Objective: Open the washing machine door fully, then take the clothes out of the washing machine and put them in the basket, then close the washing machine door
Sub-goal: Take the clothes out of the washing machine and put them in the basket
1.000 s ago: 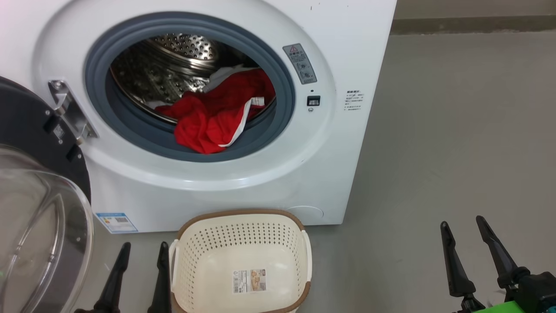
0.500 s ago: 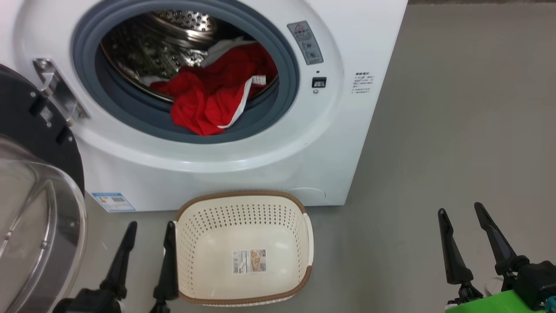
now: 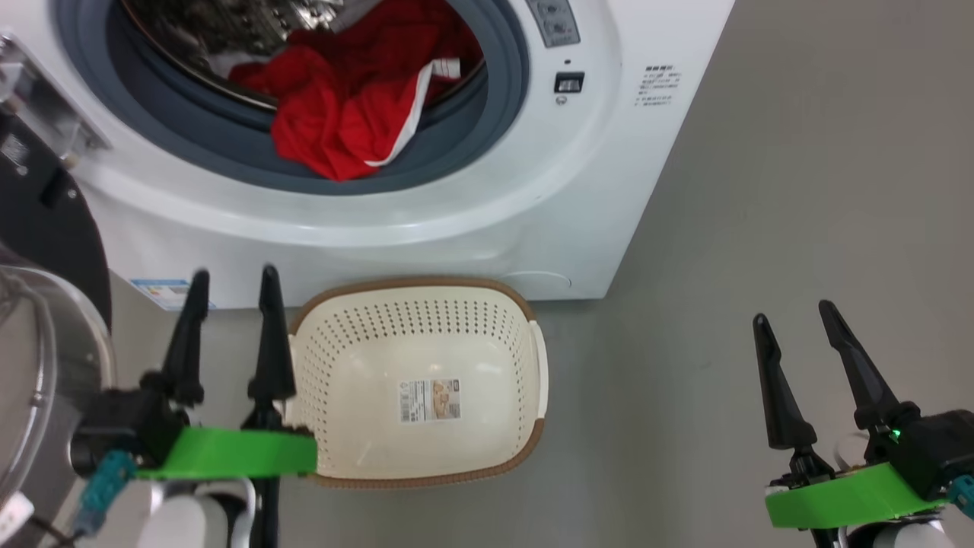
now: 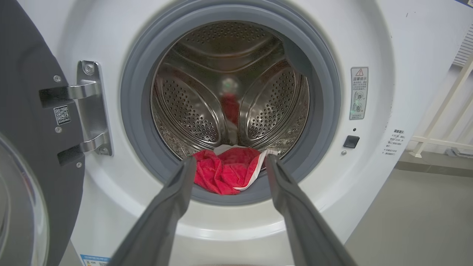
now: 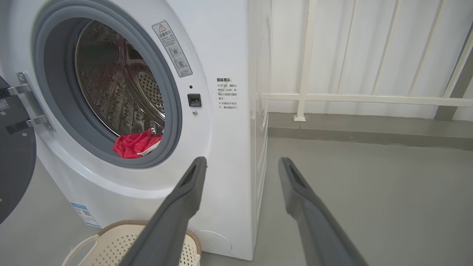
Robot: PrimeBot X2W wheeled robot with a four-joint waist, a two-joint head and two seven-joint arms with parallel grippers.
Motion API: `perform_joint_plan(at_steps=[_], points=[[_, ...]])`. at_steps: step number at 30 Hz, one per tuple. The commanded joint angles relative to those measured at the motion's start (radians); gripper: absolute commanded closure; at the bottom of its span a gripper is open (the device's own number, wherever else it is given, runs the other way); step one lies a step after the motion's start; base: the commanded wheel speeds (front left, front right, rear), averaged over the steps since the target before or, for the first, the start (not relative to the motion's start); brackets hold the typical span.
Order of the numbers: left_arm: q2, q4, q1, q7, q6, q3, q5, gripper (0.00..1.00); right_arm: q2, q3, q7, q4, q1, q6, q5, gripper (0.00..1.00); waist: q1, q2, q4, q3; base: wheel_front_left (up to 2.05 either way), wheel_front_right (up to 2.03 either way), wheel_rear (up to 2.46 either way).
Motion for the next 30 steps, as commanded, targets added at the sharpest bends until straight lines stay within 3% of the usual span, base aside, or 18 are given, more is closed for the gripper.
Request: perform_joint_plan(at_steps=[1, 19, 30], points=[[0.009, -0.015, -0.036, -0.008, -0.010, 0.036, -0.007, 0.00, -0.013, 0.029, -0.006, -0.027, -0.030, 0.006, -0.006, 0.00, 0.0000, 0.0000, -0.013, 0.034, 0.00, 0.00, 0.00], [0.052, 0.249, -0.435, -0.008, -0.046, 0.075, 0.017, 0.00, -0.013, 0.037, -0.006, -0.028, -0.110, 0.006, 0.004, 0.00, 0.0000, 0.0000, -0.077, 0.184, 0.00, 0.00, 0.00], [0.107, 0.447, -0.684, 0.043, -0.038, 0.096, -0.002, 0.00, -0.013, 0.033, -0.006, -0.035, -0.141, 0.006, 0.014, 0.00, 0.0000, 0.0000, -0.121, 0.279, 0.00, 0.00, 0.00]])
